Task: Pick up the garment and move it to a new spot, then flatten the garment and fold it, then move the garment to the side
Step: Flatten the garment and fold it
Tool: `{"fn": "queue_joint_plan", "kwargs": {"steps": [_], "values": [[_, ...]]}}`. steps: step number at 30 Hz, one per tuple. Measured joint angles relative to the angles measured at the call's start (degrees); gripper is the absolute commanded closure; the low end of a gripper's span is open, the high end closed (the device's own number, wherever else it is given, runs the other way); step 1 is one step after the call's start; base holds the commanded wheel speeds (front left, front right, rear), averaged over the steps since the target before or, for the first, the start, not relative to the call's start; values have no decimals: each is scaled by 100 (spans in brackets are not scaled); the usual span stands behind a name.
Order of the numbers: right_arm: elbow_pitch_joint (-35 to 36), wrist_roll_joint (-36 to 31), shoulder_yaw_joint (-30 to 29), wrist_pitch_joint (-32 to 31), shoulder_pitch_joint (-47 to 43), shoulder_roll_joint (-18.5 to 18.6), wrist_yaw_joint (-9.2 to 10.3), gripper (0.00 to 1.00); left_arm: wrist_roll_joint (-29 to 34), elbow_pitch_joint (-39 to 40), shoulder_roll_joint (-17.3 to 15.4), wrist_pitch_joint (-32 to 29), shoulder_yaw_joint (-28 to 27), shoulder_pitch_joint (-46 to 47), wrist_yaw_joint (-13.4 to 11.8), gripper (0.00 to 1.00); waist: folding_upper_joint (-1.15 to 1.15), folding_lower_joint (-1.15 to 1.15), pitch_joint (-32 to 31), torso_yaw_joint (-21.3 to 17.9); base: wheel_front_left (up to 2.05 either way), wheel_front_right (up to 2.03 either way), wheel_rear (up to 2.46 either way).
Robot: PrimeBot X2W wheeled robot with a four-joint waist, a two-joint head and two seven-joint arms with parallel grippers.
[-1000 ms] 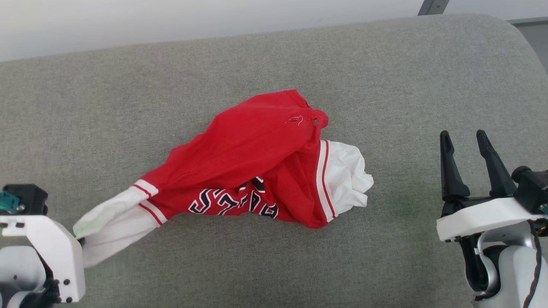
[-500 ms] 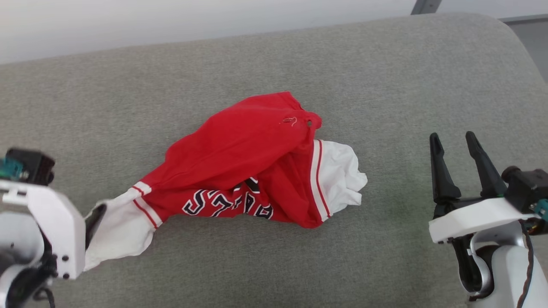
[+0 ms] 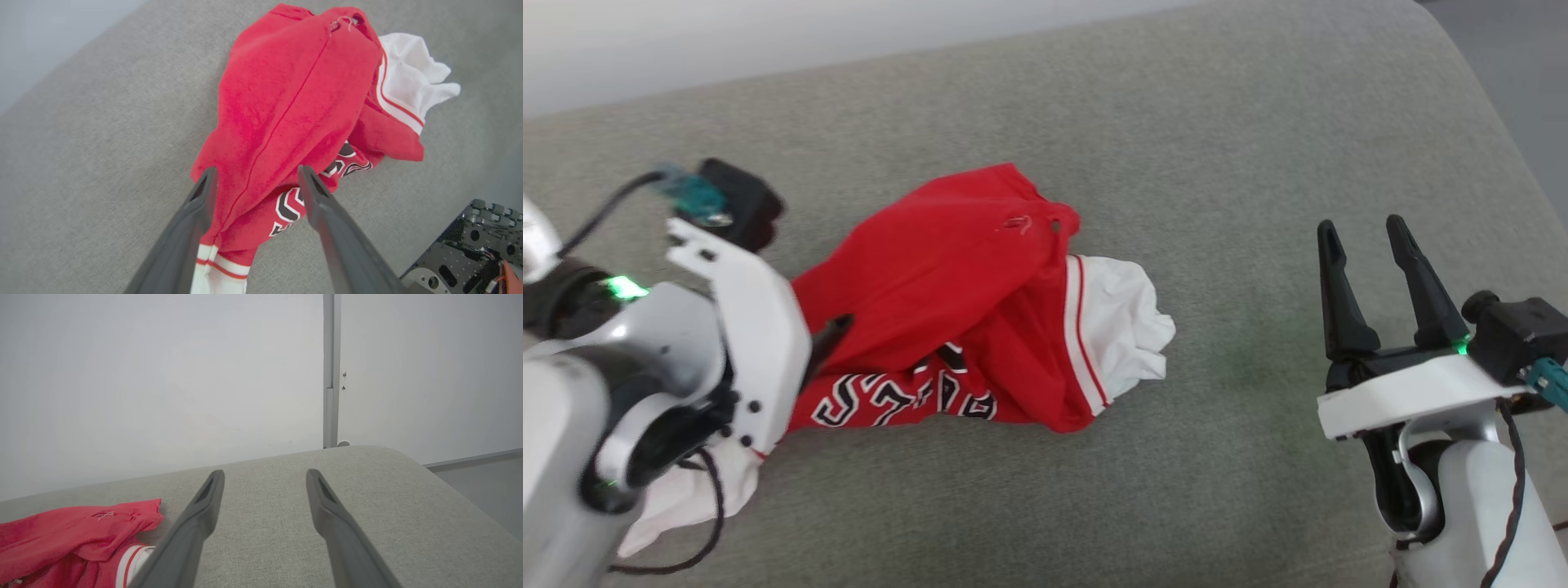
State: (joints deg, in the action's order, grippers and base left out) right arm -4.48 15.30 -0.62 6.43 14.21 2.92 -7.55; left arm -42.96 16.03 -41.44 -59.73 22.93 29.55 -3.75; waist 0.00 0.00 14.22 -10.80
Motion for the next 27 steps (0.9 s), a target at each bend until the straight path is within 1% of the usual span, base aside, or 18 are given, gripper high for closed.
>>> {"fn": "queue_joint_plan", "kwargs": {"steps": [5,10,13,14,15,21,27], "values": [[-83,85,105,111,117,0,0,0,118,-565,243,-187,428,376,253,0,0,0,161,-208,0,0,0],[-170,175,209,216,199,0,0,0,364,-1221,318,-94,676,556,502,0,0,0,332,-385,0,0,0],[-229,181,215,269,225,0,0,0,387,-1602,357,-27,754,568,578,0,0,0,408,-446,0,0,0],[-245,185,215,278,237,1,0,0,387,-1706,364,-27,775,578,588,73,0,0,430,-455,0,0,0],[-261,188,213,296,245,0,0,0,387,-1802,366,-22,780,587,621,100,0,0,447,-457,0,0,0],[-299,177,103,324,286,0,0,0,353,-2015,461,178,619,883,608,100,0,0,500,-372,0,0,0],[-281,127,78,314,311,1,0,0,354,-2115,374,409,276,1375,549,100,0,0,515,-294,0,0,0]]}}
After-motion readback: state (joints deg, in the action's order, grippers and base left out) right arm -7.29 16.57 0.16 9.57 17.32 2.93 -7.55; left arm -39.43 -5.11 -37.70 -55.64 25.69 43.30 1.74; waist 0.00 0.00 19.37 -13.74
